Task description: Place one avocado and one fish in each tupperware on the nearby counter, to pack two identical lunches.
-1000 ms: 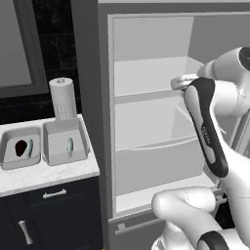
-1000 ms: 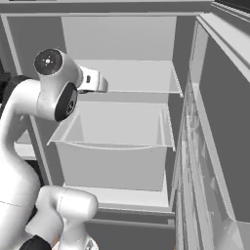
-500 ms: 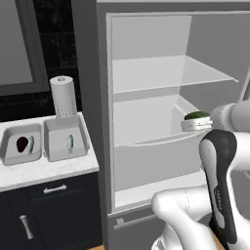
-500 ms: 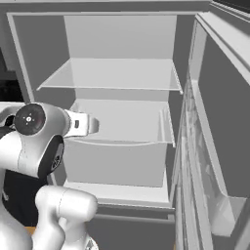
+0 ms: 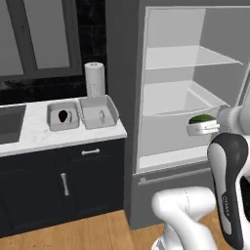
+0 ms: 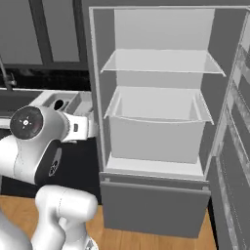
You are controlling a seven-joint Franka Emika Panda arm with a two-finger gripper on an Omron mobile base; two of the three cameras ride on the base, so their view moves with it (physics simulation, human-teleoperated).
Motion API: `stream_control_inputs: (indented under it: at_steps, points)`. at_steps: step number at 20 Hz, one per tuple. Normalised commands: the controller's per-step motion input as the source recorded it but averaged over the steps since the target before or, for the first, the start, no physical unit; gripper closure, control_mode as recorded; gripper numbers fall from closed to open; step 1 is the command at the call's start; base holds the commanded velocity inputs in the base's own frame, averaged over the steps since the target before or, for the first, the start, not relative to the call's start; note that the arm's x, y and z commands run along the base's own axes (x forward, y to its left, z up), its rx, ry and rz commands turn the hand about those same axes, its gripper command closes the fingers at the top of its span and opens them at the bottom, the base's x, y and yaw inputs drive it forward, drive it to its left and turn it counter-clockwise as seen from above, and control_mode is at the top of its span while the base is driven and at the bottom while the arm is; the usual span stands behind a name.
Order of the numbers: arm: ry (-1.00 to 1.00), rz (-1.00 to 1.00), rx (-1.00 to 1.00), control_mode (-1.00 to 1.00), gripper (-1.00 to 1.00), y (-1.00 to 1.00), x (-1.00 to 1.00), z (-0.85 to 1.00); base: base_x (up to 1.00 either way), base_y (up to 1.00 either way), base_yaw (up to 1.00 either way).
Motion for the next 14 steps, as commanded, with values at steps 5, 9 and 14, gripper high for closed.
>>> stream_control_inputs:
  at_steps: [5,9,14]
  points:
    - [0.00,0.00,0.00,1.00,1.00,0.00,0.00,0.00,0.41,1.00,0.05]
    - [0.00,0.00,0.00,1.00,1.00,0.00,0.00,0.00,0.98,1.00,0.01]
    - [0.00,0.00,0.00,1.00,1.00,0.00,0.00,0.00,1.00,0.82,-0.01]
